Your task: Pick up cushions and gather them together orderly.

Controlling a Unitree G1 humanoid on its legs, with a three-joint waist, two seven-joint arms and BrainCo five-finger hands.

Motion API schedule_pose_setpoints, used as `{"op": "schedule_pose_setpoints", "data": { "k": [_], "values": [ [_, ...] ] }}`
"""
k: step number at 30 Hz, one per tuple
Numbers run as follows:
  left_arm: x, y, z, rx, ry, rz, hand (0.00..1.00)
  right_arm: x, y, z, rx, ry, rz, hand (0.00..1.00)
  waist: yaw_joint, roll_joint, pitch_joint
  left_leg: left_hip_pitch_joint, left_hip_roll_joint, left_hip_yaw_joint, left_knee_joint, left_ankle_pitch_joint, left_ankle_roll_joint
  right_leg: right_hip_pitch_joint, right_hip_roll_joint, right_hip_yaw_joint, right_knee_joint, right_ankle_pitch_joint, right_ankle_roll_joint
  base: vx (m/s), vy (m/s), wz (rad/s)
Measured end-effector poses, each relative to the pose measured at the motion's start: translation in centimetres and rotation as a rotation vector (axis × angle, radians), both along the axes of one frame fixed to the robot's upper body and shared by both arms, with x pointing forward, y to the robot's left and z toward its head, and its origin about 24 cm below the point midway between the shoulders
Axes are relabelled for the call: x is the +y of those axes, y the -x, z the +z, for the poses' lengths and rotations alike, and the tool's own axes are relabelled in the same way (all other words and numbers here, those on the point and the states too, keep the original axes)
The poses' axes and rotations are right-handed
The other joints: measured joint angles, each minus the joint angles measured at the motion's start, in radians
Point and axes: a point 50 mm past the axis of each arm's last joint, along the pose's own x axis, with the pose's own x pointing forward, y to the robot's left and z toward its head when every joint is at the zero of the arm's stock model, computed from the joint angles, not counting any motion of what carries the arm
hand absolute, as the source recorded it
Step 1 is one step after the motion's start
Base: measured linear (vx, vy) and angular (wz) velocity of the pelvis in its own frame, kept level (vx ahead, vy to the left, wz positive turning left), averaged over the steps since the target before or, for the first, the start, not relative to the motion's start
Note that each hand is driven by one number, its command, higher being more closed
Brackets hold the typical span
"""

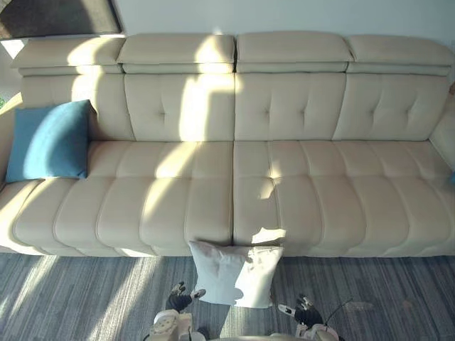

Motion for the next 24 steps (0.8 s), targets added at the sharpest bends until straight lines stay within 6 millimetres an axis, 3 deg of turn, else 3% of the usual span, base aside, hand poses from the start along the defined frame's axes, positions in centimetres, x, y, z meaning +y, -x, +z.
{"op": "schedule_pose_setpoints", "data": {
  "k": [8, 16, 17, 24],
  "values": [
    [-0.37, 0.26, -0.15, 0.01, 0.008, -0.005, 0.0, -0.4, 0.18, -0.18, 0.019, 0.008, -0.003, 0.0, 0.0, 0.015, -0.01, 0.013, 0.012, -0.01, -0.038, 0.004, 0.006, -0.001, 0.022, -0.008, -0.002, 0.003, -0.005, -0.04, -0.039, 0.02],
    [-0.3, 0.36, -0.22, 0.016, 0.007, -0.004, 0.0, -0.61, 0.31, -0.22, 0.022, 0.004, -0.029, 0.0, -0.001, 0.009, -0.009, 0.028, -0.02, -0.029, -0.085, 0.044, 0.038, 0.0, -0.005, -0.025, -0.016, 0.011, 0.001, -0.1, 0.013, 0.06],
    [-0.08, 0.41, -0.23, 0.019, 0.001, -0.006, 0.0, -0.38, 0.32, -0.45, 0.043, -0.001, -0.023, 0.0, -0.006, -0.007, -0.014, 0.026, -0.037, -0.052, -0.092, 0.05, 0.047, 0.017, -0.016, -0.038, -0.038, 0.022, 0.016, 0.0, 0.0, 0.0],
    [-0.03, 0.42, -0.23, 0.02, 0.001, -0.001, 0.0, -0.38, 0.3, -0.45, 0.043, 0.001, -0.019, 0.0, -0.007, -0.008, -0.013, 0.025, -0.036, -0.052, -0.092, 0.05, 0.047, 0.017, -0.016, -0.039, -0.04, 0.022, 0.016, 0.0, 0.0, 0.0]
  ]
}}
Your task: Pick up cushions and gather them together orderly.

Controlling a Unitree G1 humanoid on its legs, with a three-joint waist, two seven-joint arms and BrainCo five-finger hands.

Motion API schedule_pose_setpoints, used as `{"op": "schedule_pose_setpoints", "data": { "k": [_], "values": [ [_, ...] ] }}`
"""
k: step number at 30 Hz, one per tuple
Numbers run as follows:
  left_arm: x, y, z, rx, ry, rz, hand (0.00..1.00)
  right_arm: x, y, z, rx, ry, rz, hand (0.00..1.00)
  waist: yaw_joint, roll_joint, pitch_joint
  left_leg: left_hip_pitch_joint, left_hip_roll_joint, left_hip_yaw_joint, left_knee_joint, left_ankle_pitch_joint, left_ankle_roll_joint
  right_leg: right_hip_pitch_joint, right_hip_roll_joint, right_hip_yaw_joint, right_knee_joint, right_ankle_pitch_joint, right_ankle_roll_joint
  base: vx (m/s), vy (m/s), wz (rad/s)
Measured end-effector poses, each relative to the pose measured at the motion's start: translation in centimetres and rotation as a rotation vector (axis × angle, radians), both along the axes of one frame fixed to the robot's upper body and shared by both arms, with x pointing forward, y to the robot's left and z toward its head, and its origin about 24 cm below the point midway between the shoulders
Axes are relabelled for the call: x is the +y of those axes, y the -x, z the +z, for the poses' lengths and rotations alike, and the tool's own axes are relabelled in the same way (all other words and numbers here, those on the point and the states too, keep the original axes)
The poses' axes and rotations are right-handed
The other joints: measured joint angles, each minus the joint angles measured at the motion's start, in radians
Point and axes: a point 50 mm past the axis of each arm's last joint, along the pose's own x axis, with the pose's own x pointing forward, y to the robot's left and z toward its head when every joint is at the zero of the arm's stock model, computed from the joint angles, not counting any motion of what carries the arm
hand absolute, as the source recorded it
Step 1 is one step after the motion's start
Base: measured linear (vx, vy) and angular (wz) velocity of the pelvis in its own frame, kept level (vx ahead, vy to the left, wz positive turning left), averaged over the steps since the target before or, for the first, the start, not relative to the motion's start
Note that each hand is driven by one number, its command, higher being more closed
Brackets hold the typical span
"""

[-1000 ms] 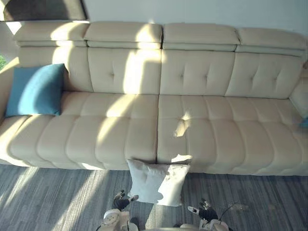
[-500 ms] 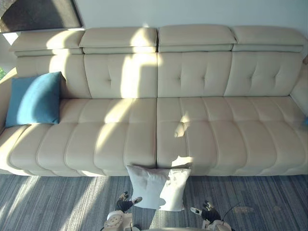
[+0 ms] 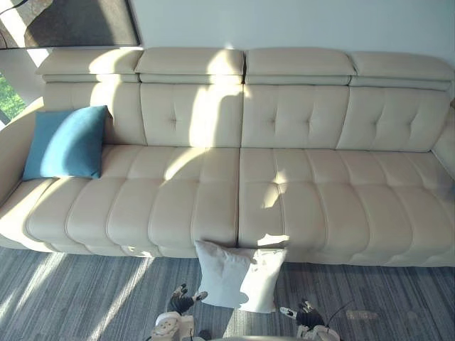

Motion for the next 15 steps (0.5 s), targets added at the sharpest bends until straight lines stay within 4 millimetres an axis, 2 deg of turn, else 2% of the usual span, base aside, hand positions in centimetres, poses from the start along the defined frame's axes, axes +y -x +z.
{"op": "schedule_pose_setpoints", "data": {
  "k": [7, 9, 12, 15],
  "values": [
    [0.5, 0.0, 0.0, 0.0, -0.012, 0.039, 0.0, -0.1, -0.1, 0.0, 0.003, 0.021, -0.002, 0.0, -0.001, 0.0, 0.001, -0.004, 0.005, 0.021, 0.0, -0.005, -0.006, -0.002, 0.003, 0.001, -0.012, 0.001, -0.001, 0.0, -0.001, -0.02],
    [1.0, -0.2, 0.2, -0.011, -0.022, 0.075, 0.0, -0.1, -0.6, 0.2, -0.013, 0.03, -0.006, 0.0, -0.002, -0.003, 0.008, -0.002, 0.01, 0.032, 0.0, -0.011, -0.01, -0.004, 0.004, 0.007, -0.011, 0.001, -0.001, 0.02, -0.01, -0.2],
    [2.1, -0.2, 0.6, -0.044, -0.043, 0.161, 0.0, -0.7, -2.9, 1.5, -0.113, 0.066, -0.043, 0.0, 0.001, 0.004, 0.036, -0.047, 0.024, 0.084, 0.011, -0.015, -0.014, -0.105, 0.006, 0.049, 0.065, -0.02, -0.008, -0.01, 0.0, -0.45],
    [3.5, -2.9, 2.1, -0.146, -0.067, 0.218, 0.0, -1.2, -7.0, 4.0, -0.282, 0.085, -0.087, 0.0, 0.007, -0.022, 0.132, -0.222, 0.041, 0.122, 0.197, -0.063, -0.007, -0.289, -0.021, 0.048, 0.258, -0.062, -0.006, -0.06, -0.044, -0.2]
  ]
}}
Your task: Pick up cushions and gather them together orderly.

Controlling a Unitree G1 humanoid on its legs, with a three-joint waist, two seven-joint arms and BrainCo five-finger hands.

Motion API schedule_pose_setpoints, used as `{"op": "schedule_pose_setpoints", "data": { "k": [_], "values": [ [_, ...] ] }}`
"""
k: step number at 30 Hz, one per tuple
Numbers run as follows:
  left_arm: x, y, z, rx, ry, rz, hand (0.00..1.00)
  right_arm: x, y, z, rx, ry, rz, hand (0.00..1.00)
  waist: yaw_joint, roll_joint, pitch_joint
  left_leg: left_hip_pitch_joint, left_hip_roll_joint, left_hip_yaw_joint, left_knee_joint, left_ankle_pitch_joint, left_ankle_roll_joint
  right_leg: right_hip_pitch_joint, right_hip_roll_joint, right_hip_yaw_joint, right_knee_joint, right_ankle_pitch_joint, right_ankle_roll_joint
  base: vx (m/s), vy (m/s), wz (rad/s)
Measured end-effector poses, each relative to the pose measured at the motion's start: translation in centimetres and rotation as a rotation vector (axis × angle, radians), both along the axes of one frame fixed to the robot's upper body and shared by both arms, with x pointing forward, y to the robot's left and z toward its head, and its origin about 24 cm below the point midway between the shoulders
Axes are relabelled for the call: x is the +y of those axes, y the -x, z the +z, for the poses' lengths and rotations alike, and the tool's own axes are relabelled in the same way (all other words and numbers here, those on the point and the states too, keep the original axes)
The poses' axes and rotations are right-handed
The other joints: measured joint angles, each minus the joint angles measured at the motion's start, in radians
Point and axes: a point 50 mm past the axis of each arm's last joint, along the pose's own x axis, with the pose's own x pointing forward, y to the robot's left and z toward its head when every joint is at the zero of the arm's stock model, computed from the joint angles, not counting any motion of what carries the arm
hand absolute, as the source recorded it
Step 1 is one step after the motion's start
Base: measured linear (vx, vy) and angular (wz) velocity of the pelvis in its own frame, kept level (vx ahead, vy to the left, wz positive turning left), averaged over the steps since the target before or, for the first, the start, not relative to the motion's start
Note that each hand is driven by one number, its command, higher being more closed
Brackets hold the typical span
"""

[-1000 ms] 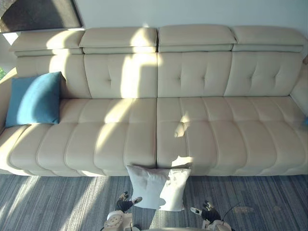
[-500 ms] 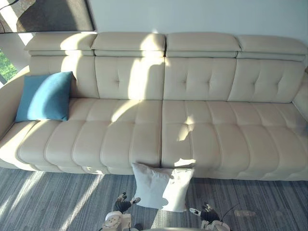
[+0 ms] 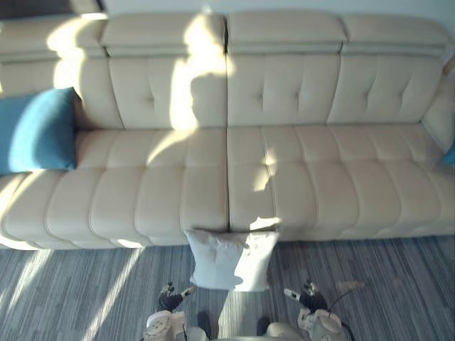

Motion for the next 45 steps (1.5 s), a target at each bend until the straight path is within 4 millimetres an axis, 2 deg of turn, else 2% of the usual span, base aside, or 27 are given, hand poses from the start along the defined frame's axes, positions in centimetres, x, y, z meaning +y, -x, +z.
{"op": "schedule_pose_setpoints", "data": {
  "k": [1, 3, 6, 9, 11, 15, 17, 18, 20, 23, 27, 31, 33, 37, 39, 42, 43, 44, 45],
  "values": [
    [0.4, -1.5, 1.0, -0.061, -0.01, 0.012, 0.0, -0.2, -1.5, 1.2, -0.068, 0.015, -0.009, 0.0, 0.002, 0.002, 0.023, -0.092, 0.031, 0.02, 0.121, -0.049, 0.003, -0.08, -0.001, -0.017, 0.078, -0.008, -0.006, -0.12, -0.068, -0.11],
    [1.0, -3.5, 2.6, -0.156, -0.027, 0.028, 0.0, 0.1, -4.0, 3.3, -0.18, 0.026, 0.005, 0.0, 0.013, 0.001, 0.058, -0.207, 0.076, 0.042, 0.28, -0.107, 0.006, -0.175, 0.006, -0.024, 0.172, -0.029, -0.02, -0.16, -0.071, -0.22],
    [1.3, -7.0, 5.5, -0.309, -0.052, 0.031, 0.0, 1.2, -7.7, 7.0, -0.359, 0.051, 0.052, 0.0, 0.014, 0.004, 0.078, -0.344, 0.127, 0.066, 0.416, -0.163, 0.013, -0.304, 0.01, -0.038, 0.264, -0.065, -0.044, -0.15, -0.037, -0.18],
    [1.1, -10.0, 8.4, -0.448, -0.061, 0.029, 0.0, 2.2, -10.4, 10.0, -0.479, 0.061, 0.081, 0.0, 0.017, 0.002, 0.121, -0.433, 0.154, 0.067, 0.515, -0.198, 0.019, -0.393, 0.003, -0.044, 0.349, -0.095, -0.059, -0.16, -0.015, -0.14],
    [1.2, -11.3, 9.8, -0.505, -0.067, 0.029, 0.0, 2.5, -11.8, 11.4, -0.529, 0.07, 0.098, 0.0, 0.019, 0.005, 0.133, -0.495, 0.169, 0.063, 0.569, -0.214, 0.024, -0.454, 0.0, -0.048, 0.398, -0.108, -0.068, -0.15, -0.008, -0.03],
    [2.8, -14.4, 13.5, -0.627, -0.112, 0.05, 0.0, 2.3, -14.6, 15.1, -0.639, 0.116, 0.116, 0.0, 0.02, 0.007, 0.177, -0.633, 0.195, 0.052, 0.669, -0.229, 0.038, -0.589, -0.008, -0.054, 0.489, -0.119, -0.074, -0.13, -0.002, -0.02],
    [4.4, -16.2, 16.5, -0.72, -0.124, 0.108, 0.0, 2.2, -16.9, 18.7, -0.739, 0.156, 0.127, 0.0, 0.02, 0.007, 0.201, -0.752, 0.216, 0.044, 0.752, -0.237, 0.049, -0.708, -0.011, -0.05, 0.567, -0.125, -0.085, -0.15, 0.007, -0.08],
    [4.8, -16.7, 17.4, -0.748, -0.125, 0.125, 0.0, 2.2, -17.6, 19.8, -0.764, 0.165, 0.131, 0.0, 0.022, 0.007, 0.213, -0.781, 0.221, 0.042, 0.775, -0.241, 0.054, -0.738, -0.012, -0.047, 0.591, -0.128, -0.086, -0.13, -0.002, -0.04],
    [5.7, -18.4, 20.8, -0.85, -0.123, 0.17, 0.0, 2.2, -19.6, 23.4, -0.848, 0.196, 0.143, 0.0, 0.027, 0.007, 0.253, -0.879, 0.234, 0.04, 0.84, -0.247, 0.064, -0.841, -0.017, -0.04, 0.657, -0.132, -0.089, -0.12, -0.004, -0.06],
    [6.4, -19.5, 23.9, -0.936, -0.125, 0.188, 0.0, 2.0, -20.9, 26.7, -0.916, 0.225, 0.145, 0.0, 0.029, 0.006, 0.264, -0.996, 0.239, 0.036, 0.887, -0.244, 0.072, -0.963, -0.028, -0.034, 0.714, -0.132, -0.09, -0.14, -0.016, 0.02],
    [6.7, -20.6, 26.9, -1.013, -0.133, 0.184, 0.0, 0.7, -21.7, 28.3, -0.922, 0.251, 0.113, 0.0, 0.029, 0.007, 0.266, -1.103, 0.229, 0.019, 0.908, -0.224, 0.083, -1.061, -0.046, -0.046, 0.746, -0.128, -0.095, -0.1, -0.027, 0.16],
    [6.6, -21.8, 30.7, -1.095, -0.181, 0.139, 0.0, -1.5, -22.2, 31.2, -0.97, 0.261, 0.037, 0.0, 0.028, 0.009, 0.268, -1.213, 0.205, 0.004, 0.904, -0.193, 0.094, -1.163, -0.074, -0.062, 0.763, -0.12, -0.107, -0.08, -0.019, 0.21],
    [6.1, -22.4, 32.2, -1.128, -0.197, 0.116, 0.0, -1.7, -22.6, 32.6, -0.993, 0.259, 0.028, 0.0, 0.029, 0.011, 0.274, -1.256, 0.203, -0.006, 0.906, -0.182, 0.097, -1.197, -0.077, -0.071, 0.764, -0.114, -0.11, -0.09, 0.005, 0.11],
    [3.9, -23.5, 34.6, -1.168, -0.234, 0.023, 0.0, -0.1, -23.2, 35.1, -1.046, 0.246, 0.061, 0.0, 0.033, 0.011, 0.281, -1.319, 0.202, -0.012, 0.92, -0.179, 0.1, -1.256, -0.081, -0.073, 0.779, -0.112, -0.111, -0.08, 0.022, 0.03],
    [2.8, -23.9, 36.8, -1.224, -0.235, -0.005, 0.0, 1.5, -23.5, 37.2, -1.1, 0.21, 0.09, 0.0, 0.034, 0.012, 0.285, -1.359, 0.203, -0.017, 0.926, -0.176, 0.099, -1.295, -0.082, -0.074, 0.784, -0.111, -0.114, -0.07, 0.027, 0.0],
    [1.6, -24.2, 38.2, -1.264, -0.211, -0.02, 0.0, 2.9, -23.7, 38.4, -1.13, 0.187, 0.097, 0.0, 0.034, 0.011, 0.298, -1.373, 0.203, -0.019, 0.932, -0.176, 0.099, -1.306, -0.082, -0.074, 0.79, -0.11, -0.114, -0.03, 0.021, 0.01],
    [0.8, -24.4, 38.7, -1.278, -0.195, -0.034, 0.0, 3.6, -23.7, 38.7, -1.136, 0.185, 0.101, 1.0, 0.034, 0.011, 0.298, -1.38, 0.202, -0.024, 0.933, -0.176, 0.098, -1.308, -0.082, -0.077, 0.789, -0.11, -0.114, -0.04, 0.033, 0.03],
    [-0.3, -24.6, 39.1, -1.29, -0.169, -0.043, 1.0, 4.4, -23.7, 38.9, -1.142, 0.173, 0.104, 1.0, 0.034, 0.011, 0.298, -1.385, 0.201, -0.025, 0.934, -0.176, 0.098, -1.311, -0.082, -0.077, 0.791, -0.11, -0.114, -0.05, 0.04, 0.03],
    [-0.7, -24.6, 39.1, -1.292, -0.162, -0.044, 1.0, 4.6, -23.7, 39.0, -1.144, 0.168, 0.098, 1.0, 0.033, 0.011, 0.298, -1.386, 0.201, -0.026, 0.934, -0.176, 0.098, -1.312, -0.082, -0.077, 0.79, -0.11, -0.114, -0.04, 0.036, 0.02]
  ]
}}
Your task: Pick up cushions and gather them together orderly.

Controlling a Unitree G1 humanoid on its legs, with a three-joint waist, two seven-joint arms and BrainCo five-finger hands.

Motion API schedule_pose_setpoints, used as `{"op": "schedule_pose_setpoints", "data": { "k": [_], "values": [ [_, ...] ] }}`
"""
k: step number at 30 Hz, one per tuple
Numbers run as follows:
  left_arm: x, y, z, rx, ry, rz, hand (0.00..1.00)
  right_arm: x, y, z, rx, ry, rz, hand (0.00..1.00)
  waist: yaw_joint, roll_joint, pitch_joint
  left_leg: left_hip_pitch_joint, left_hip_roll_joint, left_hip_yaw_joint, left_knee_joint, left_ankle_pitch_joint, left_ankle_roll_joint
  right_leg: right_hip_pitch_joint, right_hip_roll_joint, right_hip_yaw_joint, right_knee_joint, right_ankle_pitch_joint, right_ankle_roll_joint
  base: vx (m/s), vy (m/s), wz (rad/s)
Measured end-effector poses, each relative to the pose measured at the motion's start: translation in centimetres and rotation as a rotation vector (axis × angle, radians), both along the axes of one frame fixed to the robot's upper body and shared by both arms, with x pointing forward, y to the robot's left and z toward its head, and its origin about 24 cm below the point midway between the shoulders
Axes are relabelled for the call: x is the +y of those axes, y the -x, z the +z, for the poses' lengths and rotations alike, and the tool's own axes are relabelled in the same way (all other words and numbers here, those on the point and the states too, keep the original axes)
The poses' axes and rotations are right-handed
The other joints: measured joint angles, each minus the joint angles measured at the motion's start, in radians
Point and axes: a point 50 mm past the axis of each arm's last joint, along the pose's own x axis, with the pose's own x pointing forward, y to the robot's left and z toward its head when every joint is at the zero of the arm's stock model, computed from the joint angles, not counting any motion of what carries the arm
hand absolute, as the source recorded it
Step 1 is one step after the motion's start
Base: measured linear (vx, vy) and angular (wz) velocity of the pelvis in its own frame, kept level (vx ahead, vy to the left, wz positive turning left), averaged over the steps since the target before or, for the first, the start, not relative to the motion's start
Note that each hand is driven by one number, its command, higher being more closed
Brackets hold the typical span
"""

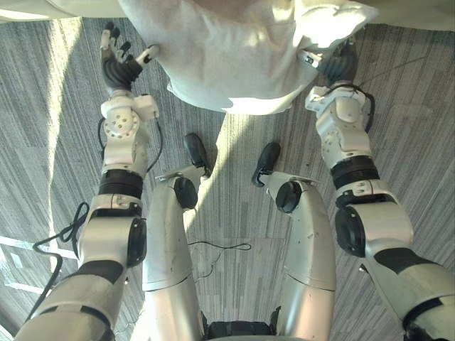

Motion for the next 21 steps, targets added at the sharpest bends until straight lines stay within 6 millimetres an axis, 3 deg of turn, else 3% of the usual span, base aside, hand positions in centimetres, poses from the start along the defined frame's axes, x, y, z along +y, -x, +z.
{"op": "schedule_pose_setpoints", "data": {
  "k": [2, 4, 14, 19, 21],
  "values": [
    [-1.9, -0.1, 0.4, -0.013, 0.033, -0.034, 1.0, 0.7, 0.0, 0.0, 0.002, -0.02, -0.004, 1.0, -0.001, 0.0, 0.0, 0.0, -0.001, -0.001, 0.0, 0.0, -0.001, 0.0, 0.0, 0.0, 0.0, 0.0, 0.0, -0.05, 0.036, -0.01],
    [-2.5, 0.0, 0.5, -0.019, 0.072, -0.021, 1.0, 1.1, 0.0, -0.2, 0.009, -0.045, -0.006, 1.0, -0.006, 0.0, 0.0, 0.0, -0.002, -0.002, 0.0, 0.002, -0.003, 0.0, 0.0, 0.0, 0.001, 0.0, 0.0, -0.05, 0.03, 0.01],
    [-3.1, 1.0, 1.3, -0.082, 0.146, 0.004, 1.0, 1.8, 1.7, -0.4, -0.078, -0.106, 0.046, 1.0, -0.017, -0.001, -0.001, 0.042, 0.007, -0.016, 0.019, 0.01, -0.006, 0.044, 0.008, -0.002, 0.019, 0.004, -0.006, -0.07, 0.018, 0.0],
    [-4.2, 2.8, 0.5, -0.158, 0.155, -0.052, 1.0, 2.2, 3.1, -1.9, -0.113, -0.16, 0.082, 1.0, -0.021, -0.004, -0.005, 0.243, -0.004, 0.011, -0.125, 0.052, -0.022, 0.23, 0.025, -0.011, -0.118, 0.039, 0.002, -0.11, 0.004, -0.05],
    [-4.7, 4.0, -0.7, -0.192, 0.177, -0.077, 1.0, 2.1, 4.3, -3.1, -0.141, -0.173, 0.089, 1.0, -0.024, -0.003, -0.006, 0.382, -0.021, 0.016, -0.214, 0.07, -0.039, 0.367, 0.031, -0.024, -0.195, 0.05, 0.0, -0.07, -0.037, 0.07]
  ]
}}
